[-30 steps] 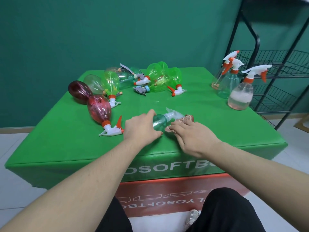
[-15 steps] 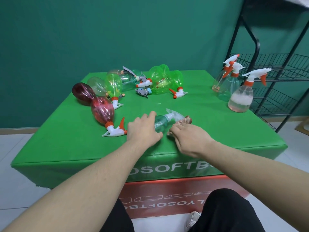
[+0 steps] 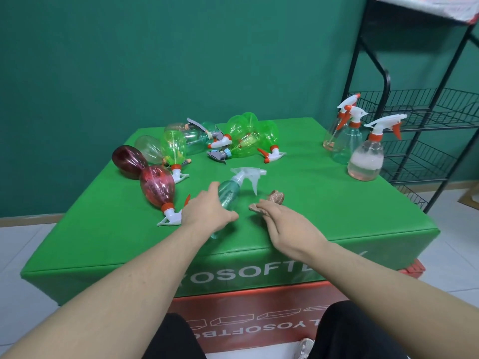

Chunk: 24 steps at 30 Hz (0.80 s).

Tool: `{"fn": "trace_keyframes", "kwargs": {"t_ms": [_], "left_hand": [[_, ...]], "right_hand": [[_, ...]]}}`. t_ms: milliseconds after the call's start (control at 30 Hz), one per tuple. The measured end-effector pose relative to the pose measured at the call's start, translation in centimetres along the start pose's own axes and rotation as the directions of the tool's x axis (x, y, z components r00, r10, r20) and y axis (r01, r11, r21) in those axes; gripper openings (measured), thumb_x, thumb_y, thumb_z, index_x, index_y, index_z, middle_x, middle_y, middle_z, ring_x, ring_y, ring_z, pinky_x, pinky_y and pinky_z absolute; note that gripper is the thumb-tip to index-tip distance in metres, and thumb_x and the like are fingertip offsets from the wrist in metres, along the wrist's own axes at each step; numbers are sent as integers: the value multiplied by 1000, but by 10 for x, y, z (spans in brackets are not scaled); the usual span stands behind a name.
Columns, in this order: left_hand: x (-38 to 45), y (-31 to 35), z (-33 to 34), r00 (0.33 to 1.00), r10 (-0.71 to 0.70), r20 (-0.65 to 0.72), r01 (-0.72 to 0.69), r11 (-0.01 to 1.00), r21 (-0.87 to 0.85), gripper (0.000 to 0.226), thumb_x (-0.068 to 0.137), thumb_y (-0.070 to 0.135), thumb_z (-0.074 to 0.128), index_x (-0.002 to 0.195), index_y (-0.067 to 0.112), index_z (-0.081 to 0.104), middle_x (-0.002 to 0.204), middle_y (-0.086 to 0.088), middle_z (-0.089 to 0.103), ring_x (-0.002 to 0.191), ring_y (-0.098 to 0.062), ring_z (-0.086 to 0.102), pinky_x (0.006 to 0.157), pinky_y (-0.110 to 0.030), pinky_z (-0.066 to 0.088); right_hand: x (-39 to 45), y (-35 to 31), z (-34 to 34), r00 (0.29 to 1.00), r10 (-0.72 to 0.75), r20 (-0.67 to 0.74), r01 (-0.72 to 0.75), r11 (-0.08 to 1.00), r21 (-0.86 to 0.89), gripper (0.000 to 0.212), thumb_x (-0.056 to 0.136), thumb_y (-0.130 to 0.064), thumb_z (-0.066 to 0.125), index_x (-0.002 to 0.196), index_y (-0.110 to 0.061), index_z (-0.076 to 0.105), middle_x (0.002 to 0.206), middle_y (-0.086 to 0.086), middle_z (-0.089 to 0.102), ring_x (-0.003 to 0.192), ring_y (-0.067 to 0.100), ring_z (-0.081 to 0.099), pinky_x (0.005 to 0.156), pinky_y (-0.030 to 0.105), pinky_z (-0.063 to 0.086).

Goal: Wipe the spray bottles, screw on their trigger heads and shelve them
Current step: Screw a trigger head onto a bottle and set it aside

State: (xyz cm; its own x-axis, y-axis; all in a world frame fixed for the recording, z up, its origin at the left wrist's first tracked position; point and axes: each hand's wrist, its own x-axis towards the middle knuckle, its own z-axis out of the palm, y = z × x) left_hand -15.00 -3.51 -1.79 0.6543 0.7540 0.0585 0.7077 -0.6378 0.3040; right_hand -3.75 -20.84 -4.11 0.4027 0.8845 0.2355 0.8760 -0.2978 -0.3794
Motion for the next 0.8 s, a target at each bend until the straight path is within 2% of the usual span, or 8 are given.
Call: {"fn": "trace_keyframes", "kwargs": {"t_ms": [133,300,400,500,533,600,700,800], "left_hand": [[-8,-9,-2,999,-12,-50,5,989,-146,81,82,46,74,150,28,32,113,4,62,75,-17,66,61,-34,56],[-14,-15,2,995,-4,-98,-24,956,-292,83,85,44,76,152,27,31,122,2,62,91,-22,63,68,-35,49],[-16,-18,4,992,14,-127,-57,939,-340,86,85,47,79,152,25,31,134,-1,60,109,-23,62,87,-40,54],[-16,-16,8,988,26,-155,-80,933,-352,90,84,50,81,154,24,32,143,-3,55,123,-23,58,100,-42,51],[-16,-15,9,987,17,-159,-74,932,-355,90,84,51,80,155,24,32,144,-3,53,123,-23,57,101,-41,51],[-17,-15,9,987,-9,-158,-49,931,-361,90,85,52,78,157,25,30,144,-6,48,121,-23,57,99,-37,50],[-17,-16,5,991,-48,-121,-5,913,-407,97,82,51,82,159,27,28,143,-9,43,123,-23,53,94,-30,42],[-15,-18,3,991,-75,-107,23,905,-425,109,71,51,90,158,26,30,141,-9,50,131,-27,50,107,-38,44]], "right_hand": [[9,-8,-2,975,215,-55,-194,948,253,40,109,-28,33,147,-23,45,129,4,65,106,22,63,87,29,44],[36,-29,-9,917,396,-52,-307,781,544,37,111,-32,30,142,-25,48,99,0,67,73,0,53,66,23,43],[52,-40,-11,893,448,-46,-311,688,655,41,111,-33,28,145,-21,46,92,-12,58,79,-5,52,75,27,40],[59,-51,-7,902,430,-42,-290,674,679,45,111,-34,26,151,-21,41,124,-4,60,113,13,57,88,26,36],[58,-55,-4,908,415,-45,-282,688,669,45,111,-33,26,154,-25,38,122,-7,57,118,16,57,87,24,35],[56,-62,3,930,362,-64,-248,747,617,48,110,-32,26,158,-31,29,114,-7,55,106,16,60,81,24,37],[53,-62,8,939,336,-77,-230,777,587,47,109,-32,28,156,-34,31,94,-7,60,78,13,57,69,28,39],[45,-60,3,944,323,-58,-239,798,554,41,110,-31,29,149,-28,42,80,-4,61,70,11,58,58,29,40]]}}
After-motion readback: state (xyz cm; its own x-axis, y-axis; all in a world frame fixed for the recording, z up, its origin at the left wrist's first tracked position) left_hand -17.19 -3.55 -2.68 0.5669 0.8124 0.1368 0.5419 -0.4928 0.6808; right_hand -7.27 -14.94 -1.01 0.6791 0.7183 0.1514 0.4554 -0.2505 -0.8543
